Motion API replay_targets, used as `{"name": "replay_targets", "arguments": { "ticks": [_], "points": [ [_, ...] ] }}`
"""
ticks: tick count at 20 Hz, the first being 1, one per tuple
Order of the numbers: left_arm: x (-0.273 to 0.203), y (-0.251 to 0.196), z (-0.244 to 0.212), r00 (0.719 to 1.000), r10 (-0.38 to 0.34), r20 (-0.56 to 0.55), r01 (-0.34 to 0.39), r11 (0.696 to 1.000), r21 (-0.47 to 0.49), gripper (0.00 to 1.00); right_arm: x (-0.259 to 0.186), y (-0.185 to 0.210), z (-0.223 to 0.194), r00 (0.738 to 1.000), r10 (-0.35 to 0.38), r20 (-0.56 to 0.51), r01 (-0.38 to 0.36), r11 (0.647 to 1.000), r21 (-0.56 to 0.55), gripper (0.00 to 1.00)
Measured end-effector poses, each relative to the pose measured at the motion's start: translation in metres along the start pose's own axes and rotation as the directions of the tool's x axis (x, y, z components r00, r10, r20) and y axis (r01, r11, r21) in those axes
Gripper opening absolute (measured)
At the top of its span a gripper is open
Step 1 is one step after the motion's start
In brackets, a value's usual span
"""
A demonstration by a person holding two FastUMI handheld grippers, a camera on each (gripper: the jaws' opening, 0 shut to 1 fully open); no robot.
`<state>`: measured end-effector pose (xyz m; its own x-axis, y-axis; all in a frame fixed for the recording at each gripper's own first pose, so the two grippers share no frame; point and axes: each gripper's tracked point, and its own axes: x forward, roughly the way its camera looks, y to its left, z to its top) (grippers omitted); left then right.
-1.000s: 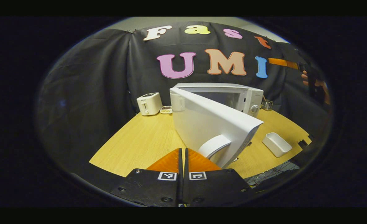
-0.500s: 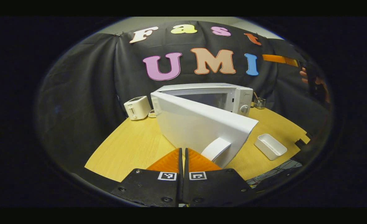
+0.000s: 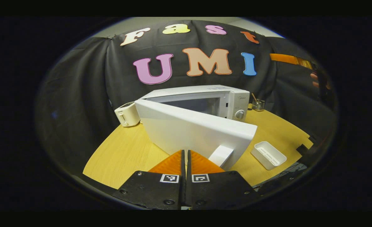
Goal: Open the microwave oven with the left hand, put the food in, and close the microwave oven.
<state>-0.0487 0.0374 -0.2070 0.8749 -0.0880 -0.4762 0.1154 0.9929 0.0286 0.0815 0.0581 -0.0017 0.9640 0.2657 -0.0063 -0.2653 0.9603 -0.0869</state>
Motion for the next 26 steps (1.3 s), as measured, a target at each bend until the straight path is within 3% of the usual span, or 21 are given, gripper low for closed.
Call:
{"name": "replay_targets", "arguments": {
  "ticks": [10, 26],
  "points": [
    [0.04, -0.041, 0.018, 0.998, -0.063, -0.003, 0.063, 0.989, 0.13, 0.0, -0.012, -0.049, -0.009, 0.998, -0.06, 0.001, 0.06, 0.998, 0.03, 0.96],
    [0.109, -0.085, 0.055, 0.992, -0.124, 0.023, 0.119, 0.98, 0.157, 0.0, -0.038, -0.104, -0.021, 0.988, -0.154, -0.016, 0.155, 0.988, 0.023, 0.96]
  ]
}}
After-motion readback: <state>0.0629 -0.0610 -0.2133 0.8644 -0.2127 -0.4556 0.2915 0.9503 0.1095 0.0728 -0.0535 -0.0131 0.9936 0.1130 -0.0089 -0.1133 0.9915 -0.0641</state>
